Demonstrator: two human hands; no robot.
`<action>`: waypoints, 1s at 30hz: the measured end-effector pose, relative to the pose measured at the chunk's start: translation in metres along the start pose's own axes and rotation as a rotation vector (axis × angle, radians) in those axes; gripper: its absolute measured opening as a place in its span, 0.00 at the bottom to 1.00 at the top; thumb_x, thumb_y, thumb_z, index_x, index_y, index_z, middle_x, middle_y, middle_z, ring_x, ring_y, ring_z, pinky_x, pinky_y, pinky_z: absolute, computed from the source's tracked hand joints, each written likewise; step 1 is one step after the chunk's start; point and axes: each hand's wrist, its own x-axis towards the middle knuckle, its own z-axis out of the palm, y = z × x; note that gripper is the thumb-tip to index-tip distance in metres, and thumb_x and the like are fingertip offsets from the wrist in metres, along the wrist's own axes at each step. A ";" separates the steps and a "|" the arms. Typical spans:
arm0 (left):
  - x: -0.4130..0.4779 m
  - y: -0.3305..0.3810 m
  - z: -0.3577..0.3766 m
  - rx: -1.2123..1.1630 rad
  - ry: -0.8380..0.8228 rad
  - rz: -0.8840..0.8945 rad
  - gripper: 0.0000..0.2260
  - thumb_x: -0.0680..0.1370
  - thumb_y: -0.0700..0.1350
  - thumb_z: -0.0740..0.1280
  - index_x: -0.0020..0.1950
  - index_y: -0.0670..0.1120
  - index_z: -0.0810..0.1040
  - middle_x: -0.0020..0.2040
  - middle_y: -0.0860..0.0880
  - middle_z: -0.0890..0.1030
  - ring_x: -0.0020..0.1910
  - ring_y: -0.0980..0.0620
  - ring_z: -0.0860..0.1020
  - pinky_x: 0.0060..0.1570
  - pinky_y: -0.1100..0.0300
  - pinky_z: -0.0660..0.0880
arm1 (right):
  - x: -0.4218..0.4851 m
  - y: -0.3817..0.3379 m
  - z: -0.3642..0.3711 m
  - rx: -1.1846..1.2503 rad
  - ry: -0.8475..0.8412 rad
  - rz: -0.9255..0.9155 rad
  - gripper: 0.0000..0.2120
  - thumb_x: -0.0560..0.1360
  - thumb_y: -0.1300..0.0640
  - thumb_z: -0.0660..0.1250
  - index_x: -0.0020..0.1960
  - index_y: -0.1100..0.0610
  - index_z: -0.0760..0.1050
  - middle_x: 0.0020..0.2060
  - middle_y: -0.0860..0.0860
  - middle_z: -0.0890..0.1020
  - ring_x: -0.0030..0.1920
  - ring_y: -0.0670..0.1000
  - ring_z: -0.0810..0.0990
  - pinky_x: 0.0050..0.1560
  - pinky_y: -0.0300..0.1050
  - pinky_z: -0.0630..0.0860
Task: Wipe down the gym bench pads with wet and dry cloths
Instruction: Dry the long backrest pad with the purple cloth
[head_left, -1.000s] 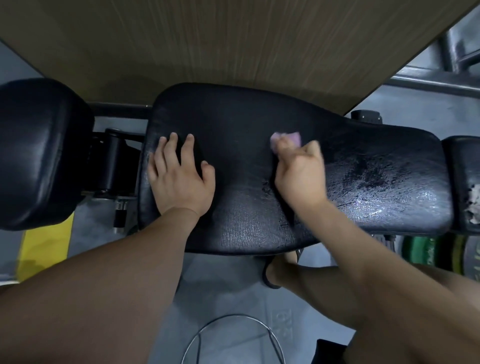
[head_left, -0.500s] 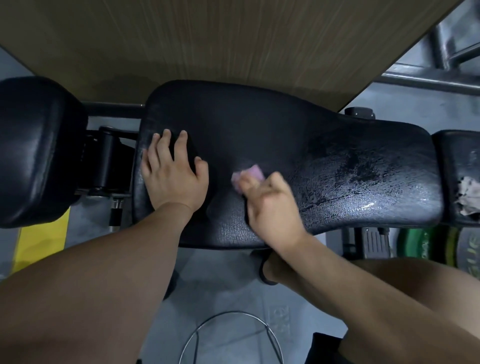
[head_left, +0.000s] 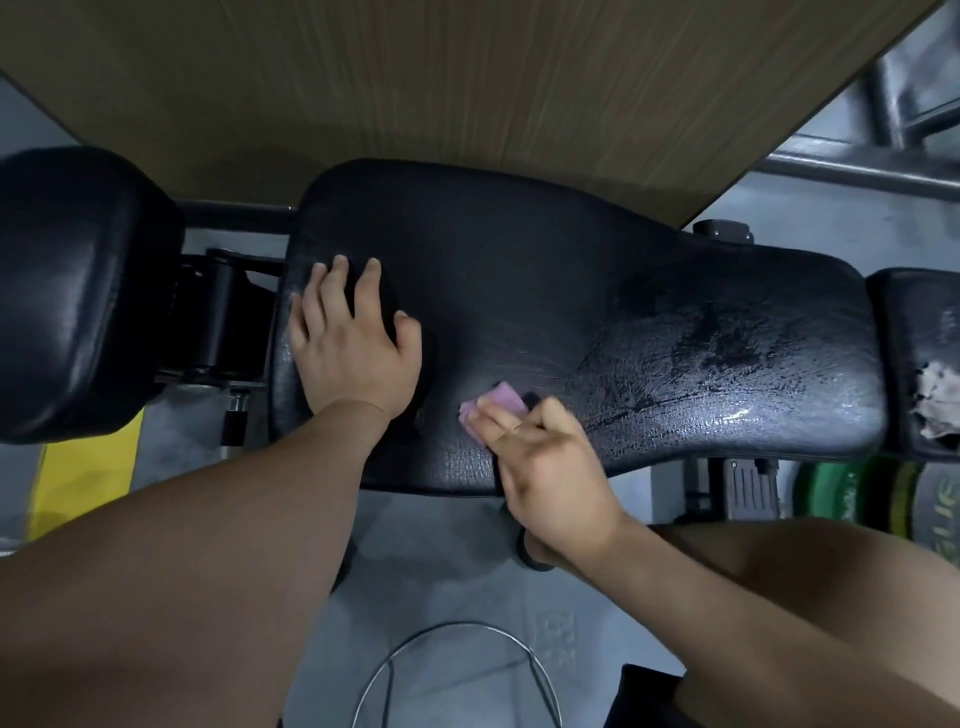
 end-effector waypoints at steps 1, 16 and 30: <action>0.000 0.000 0.000 0.000 0.002 0.001 0.27 0.79 0.54 0.57 0.78 0.50 0.65 0.79 0.43 0.63 0.80 0.44 0.57 0.77 0.41 0.54 | 0.002 0.005 -0.002 -0.012 -0.025 -0.049 0.22 0.77 0.63 0.63 0.69 0.51 0.79 0.66 0.43 0.81 0.42 0.54 0.72 0.47 0.49 0.77; 0.000 -0.002 0.002 0.009 0.003 -0.001 0.27 0.79 0.55 0.56 0.78 0.51 0.65 0.79 0.44 0.63 0.80 0.45 0.57 0.77 0.42 0.54 | 0.015 0.012 -0.003 -0.053 -0.054 -0.068 0.22 0.78 0.62 0.60 0.68 0.47 0.79 0.65 0.42 0.81 0.40 0.52 0.70 0.43 0.47 0.75; 0.001 -0.002 0.004 0.024 -0.015 -0.007 0.28 0.78 0.56 0.56 0.78 0.52 0.64 0.79 0.45 0.63 0.80 0.45 0.56 0.78 0.43 0.52 | 0.031 0.022 0.004 -0.006 -0.205 -0.126 0.21 0.83 0.55 0.53 0.70 0.42 0.75 0.62 0.44 0.81 0.47 0.51 0.74 0.49 0.45 0.71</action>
